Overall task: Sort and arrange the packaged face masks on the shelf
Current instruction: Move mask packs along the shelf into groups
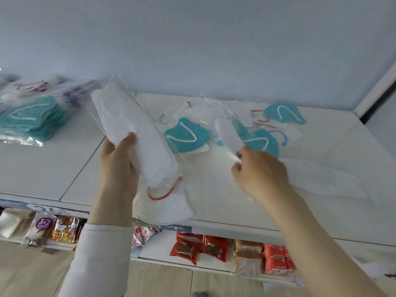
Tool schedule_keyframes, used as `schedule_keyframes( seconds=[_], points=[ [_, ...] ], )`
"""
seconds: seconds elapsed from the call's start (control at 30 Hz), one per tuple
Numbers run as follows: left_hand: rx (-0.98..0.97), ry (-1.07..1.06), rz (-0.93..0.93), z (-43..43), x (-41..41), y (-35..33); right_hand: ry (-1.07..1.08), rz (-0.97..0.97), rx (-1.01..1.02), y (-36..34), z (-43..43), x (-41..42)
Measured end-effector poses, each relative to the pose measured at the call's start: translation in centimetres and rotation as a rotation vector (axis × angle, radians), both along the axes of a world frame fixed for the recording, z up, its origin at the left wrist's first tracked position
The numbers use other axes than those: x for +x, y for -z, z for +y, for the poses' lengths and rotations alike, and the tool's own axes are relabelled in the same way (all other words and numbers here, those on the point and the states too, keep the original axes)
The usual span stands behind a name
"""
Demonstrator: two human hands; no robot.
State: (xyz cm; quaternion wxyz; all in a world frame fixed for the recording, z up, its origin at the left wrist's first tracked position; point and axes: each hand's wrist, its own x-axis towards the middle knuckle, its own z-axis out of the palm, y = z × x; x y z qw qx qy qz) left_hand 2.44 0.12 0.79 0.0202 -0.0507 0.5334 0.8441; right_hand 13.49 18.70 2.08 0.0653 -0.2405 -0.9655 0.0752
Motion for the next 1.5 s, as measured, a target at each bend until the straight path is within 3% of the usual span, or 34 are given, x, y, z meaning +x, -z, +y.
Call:
schedule_keyframes(
  seconds=[0.1, 0.23, 0.33, 0.43, 0.5, 0.63, 0.73, 0.8, 0.87, 1.03, 1.13, 1.27, 1.4, 1.5],
  points=[
    [0.003, 0.009, -0.015, 0.4, 0.2, 0.2, 0.088, 0.191, -0.319, -1.1, 3.2, 1.6],
    [0.005, 0.128, -0.056, 3.4, 1.8, 0.8, 0.109, 0.531, -1.034, -1.6, 5.7, 4.9],
    [-0.024, 0.281, -0.060, 6.8, 3.6, 1.2, 0.096, 0.564, -1.560, -1.3, 5.9, 6.3],
    [0.042, 0.442, -0.111, 10.0, 5.4, 1.2, 0.143, 0.566, -1.791, -1.1, 5.6, 6.3],
    [0.090, 0.538, -0.139, 11.4, 6.3, 1.0, 0.151, 0.516, -1.724, -0.5, 5.3, 6.3],
    [-0.061, 0.589, -0.025, 13.0, 7.2, 1.0, 0.130, 0.450, -1.295, 0.6, 5.5, 6.4],
    [-0.116, 0.527, -0.040, 12.9, 6.4, 1.3, 0.189, 0.407, -0.713, 1.7, 9.1, 7.4],
    [-0.123, 0.489, -0.043, 12.4, 5.5, 1.4, 0.226, 0.173, -0.392, 2.6, 12.0, 8.6],
    [-0.131, 0.468, -0.026, 11.9, 4.7, 1.5, 0.221, 0.011, -0.345, 3.2, 13.6, 9.6],
    [-0.155, 0.432, -0.027, 11.2, 3.4, 2.2, 0.264, -0.003, -0.174, 3.5, 14.7, 10.2],
    [-0.165, 0.420, -0.032, 11.0, 3.3, 2.4, 0.292, 0.001, -0.239, 2.8, 15.0, 10.6],
    [-0.169, 0.440, -0.034, 11.4, 3.8, 2.6, 0.284, 0.305, -0.574, 0.6, 14.4, 11.2],
    [-0.143, 0.524, -0.014, 12.8, 5.4, 2.3, 0.200, 0.641, -1.060, -1.1, 11.8, 10.1],
    [-0.082, 0.591, 0.026, 13.9, 6.8, 2.0, 0.167, 0.688, -1.125, 0.2, 9.6, 7.7]
  ],
)
